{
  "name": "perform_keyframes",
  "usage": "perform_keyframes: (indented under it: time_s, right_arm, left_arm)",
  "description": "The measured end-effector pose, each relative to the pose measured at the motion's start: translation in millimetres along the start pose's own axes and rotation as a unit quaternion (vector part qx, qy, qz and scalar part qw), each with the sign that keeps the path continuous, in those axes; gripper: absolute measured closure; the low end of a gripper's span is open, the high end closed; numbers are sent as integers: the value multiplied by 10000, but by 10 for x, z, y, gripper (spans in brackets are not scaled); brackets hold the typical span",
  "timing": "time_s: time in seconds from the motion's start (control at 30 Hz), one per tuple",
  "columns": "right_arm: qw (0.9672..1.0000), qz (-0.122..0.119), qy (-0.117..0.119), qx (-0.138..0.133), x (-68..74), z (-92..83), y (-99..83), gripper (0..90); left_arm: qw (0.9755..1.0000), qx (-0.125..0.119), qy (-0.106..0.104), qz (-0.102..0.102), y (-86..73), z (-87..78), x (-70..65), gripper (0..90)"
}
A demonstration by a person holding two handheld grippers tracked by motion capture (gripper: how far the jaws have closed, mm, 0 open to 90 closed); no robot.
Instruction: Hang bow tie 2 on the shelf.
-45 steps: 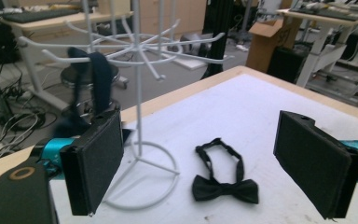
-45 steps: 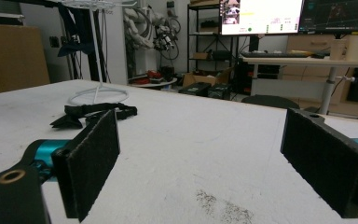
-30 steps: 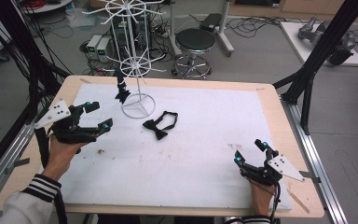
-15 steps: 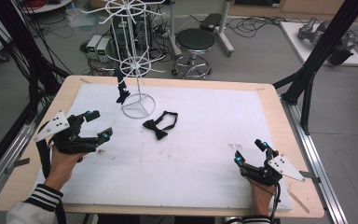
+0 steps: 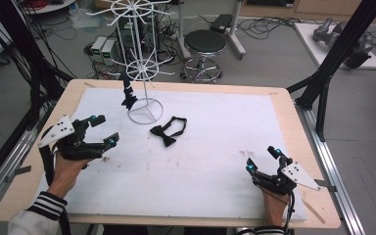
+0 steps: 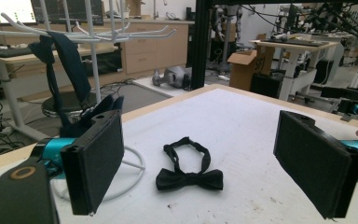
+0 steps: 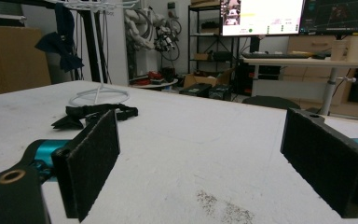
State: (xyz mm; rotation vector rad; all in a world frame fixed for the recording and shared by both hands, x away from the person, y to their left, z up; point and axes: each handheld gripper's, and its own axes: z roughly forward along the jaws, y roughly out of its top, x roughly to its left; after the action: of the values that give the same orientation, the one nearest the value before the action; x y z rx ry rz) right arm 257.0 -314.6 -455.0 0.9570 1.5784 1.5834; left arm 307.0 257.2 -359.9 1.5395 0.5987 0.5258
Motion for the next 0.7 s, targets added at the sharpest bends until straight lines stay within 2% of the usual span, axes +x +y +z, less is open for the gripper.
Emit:
perform_keyframes:
  time_s: [0.2,0.47,0.7]
  right_arm:
    - [10000,-1,-1,1,0,0,0,111]
    - [10000,3,0,0,1,0,0,111]
    - [10000,2,-2,-1,-1,-1,0,111]
  left_arm:
    - [9999,95,-22,65,28,42,4,165]
    - [9992,285,-174,241,104,142,-2,164]
    - [9968,590,-348,409,163,282,-18,164]
